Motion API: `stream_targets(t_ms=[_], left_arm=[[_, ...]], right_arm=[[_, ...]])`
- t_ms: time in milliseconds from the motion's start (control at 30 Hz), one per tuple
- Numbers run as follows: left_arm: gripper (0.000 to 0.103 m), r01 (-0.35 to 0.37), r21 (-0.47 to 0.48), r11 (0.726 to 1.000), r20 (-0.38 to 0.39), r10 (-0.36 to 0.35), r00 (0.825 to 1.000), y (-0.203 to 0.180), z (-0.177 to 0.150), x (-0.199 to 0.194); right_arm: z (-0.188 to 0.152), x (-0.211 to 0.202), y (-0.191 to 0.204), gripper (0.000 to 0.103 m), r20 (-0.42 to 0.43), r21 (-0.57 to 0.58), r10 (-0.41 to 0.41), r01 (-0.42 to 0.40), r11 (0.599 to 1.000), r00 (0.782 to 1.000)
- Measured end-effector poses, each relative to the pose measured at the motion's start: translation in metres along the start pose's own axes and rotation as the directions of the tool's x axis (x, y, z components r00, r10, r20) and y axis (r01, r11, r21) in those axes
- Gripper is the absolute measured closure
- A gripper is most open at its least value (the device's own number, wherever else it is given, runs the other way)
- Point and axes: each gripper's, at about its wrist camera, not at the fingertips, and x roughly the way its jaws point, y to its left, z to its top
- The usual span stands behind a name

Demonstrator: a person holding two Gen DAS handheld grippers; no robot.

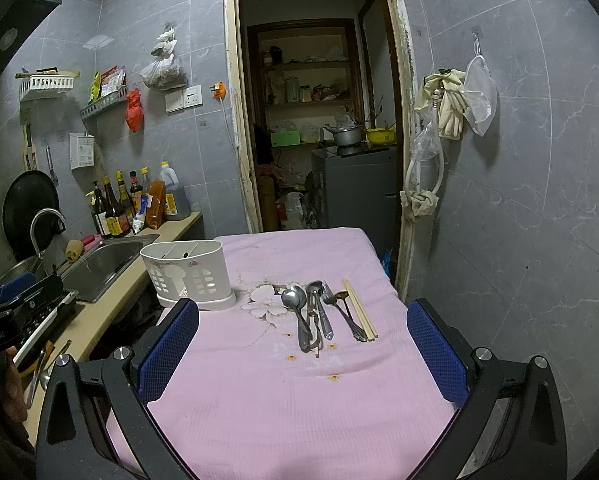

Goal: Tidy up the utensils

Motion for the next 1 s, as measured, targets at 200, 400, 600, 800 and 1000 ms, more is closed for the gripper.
stream_targets(t_ms=[200,400,600,800,1000], left_arm=[[0.001,-0.001,-0.001,1.0,0.0,0.001,1.0,0.0,0.0,-0.0001],[0.001,0.001,0.0,1.0,0.001,-0.001,1.0,-0.0001,0.0,-0.0001],[0.001,0.001,-0.001,1.0,0.0,-0.001,1.0,-0.0001,0.0,-0.0001],[0.001,0.001,-0.001,1.0,0.001,-0.001,1.0,-0.0001,0.0,-0.0001],[0.001,0.001,-0.001,1.0,0.001,-0.001,1.0,-0.0001,0.0,0.0]], right_arm=[[-0.0001,0.0,0.0007,0.001,-0.001,-0.001,0.0,0.0,1.0,1.0],[-0.0002,-0.0001,0.0015,0.001,0.001,-0.002,-0.001,0.001,1.0,1.0],[0.0,-0.0004,0.002,0.001,0.001,-0.002,-0.002,0.002,1.0,1.0],[0.0001,-0.0003,0.0031,0.001,0.001,-0.002,-0.002,0.002,1.0,1.0],[0.0002,0.0001,0.0041,0.001,0.0,-0.003,-0.002,0.002,1.0,1.0]])
